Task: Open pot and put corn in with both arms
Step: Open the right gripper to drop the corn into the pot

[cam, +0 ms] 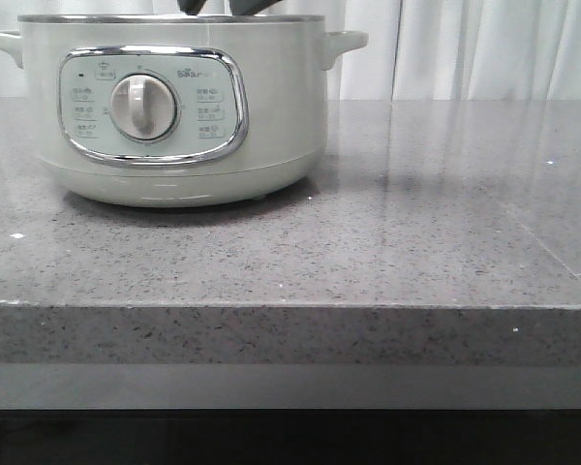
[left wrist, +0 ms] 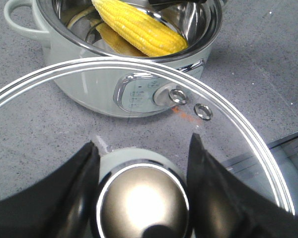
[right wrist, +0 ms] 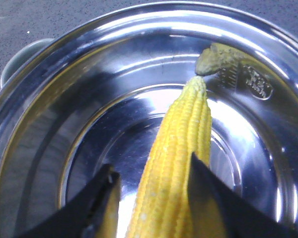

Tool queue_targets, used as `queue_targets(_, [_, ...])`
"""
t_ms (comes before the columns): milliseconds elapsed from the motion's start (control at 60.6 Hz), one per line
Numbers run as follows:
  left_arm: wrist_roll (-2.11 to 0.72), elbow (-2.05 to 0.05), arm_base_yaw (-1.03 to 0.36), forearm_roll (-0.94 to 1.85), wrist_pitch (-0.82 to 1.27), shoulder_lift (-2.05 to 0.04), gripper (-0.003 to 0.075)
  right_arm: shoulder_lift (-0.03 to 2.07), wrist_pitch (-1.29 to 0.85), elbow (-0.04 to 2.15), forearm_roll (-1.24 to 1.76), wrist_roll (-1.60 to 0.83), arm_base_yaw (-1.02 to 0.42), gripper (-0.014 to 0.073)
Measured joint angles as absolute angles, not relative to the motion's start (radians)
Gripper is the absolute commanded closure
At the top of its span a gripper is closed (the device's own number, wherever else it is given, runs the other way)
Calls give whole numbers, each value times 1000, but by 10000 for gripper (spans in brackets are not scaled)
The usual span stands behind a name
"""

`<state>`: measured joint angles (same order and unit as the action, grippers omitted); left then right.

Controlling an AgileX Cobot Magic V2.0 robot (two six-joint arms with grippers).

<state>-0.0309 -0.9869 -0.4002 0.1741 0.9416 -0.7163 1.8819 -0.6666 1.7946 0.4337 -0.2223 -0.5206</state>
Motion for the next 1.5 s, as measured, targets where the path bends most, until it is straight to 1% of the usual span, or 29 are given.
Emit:
queue_targets(17, [-31, -987, -400, 174, 942, -716, 533, 1880, -667, 1795, 434, -222, -521, 489])
queue_targets(66, [-31, -987, -400, 174, 942, -716, 533, 1880, -667, 1795, 434, -222, -521, 577])
queue_targets(116, [-31, -987, -400, 174, 942, -716, 533, 1878, -662, 1795, 434, -222, -521, 634])
queue_targets(165, [-31, -987, -400, 174, 942, -716, 533, 1877, -655, 1795, 434, -222, -521, 667])
queue_targets(215, [-31, -987, -400, 174, 942, -716, 533, 1875, -645, 1795, 434, -222, -521, 657])
queue_targets(429, [-31, -987, -400, 174, 942, -716, 533, 1851, -621, 1795, 387, -222, -491, 659])
queue_targets(545, [-31, -987, -400, 174, 942, -716, 533, 1803, -619, 1786, 354, -222, -427, 659])
queue_targets(677, [-31, -987, -400, 174, 942, -716, 533, 1698, -609, 1702, 312, -218, -301, 659])
queue_targets(825, [-31, -986, -400, 174, 942, -716, 533, 1562, -575, 1508, 264, -217, -154, 659])
queue_targets(991, [-31, -986, -400, 174, 942, -716, 533, 1386, -501, 1300, 248, -217, -46, 659])
queue_targets(1222, [-31, -985, -400, 174, 942, -716, 533, 1091, -367, 937, 241, -217, -33, 659])
queue_targets(1403, [-31, -985, -400, 174, 941, -716, 533, 812, -263, 635, 241, -217, -34, 659])
queue_targets(1502, [-31, -985, -400, 174, 935, -716, 533, 658, -234, 515, 241, -217, -34, 659])
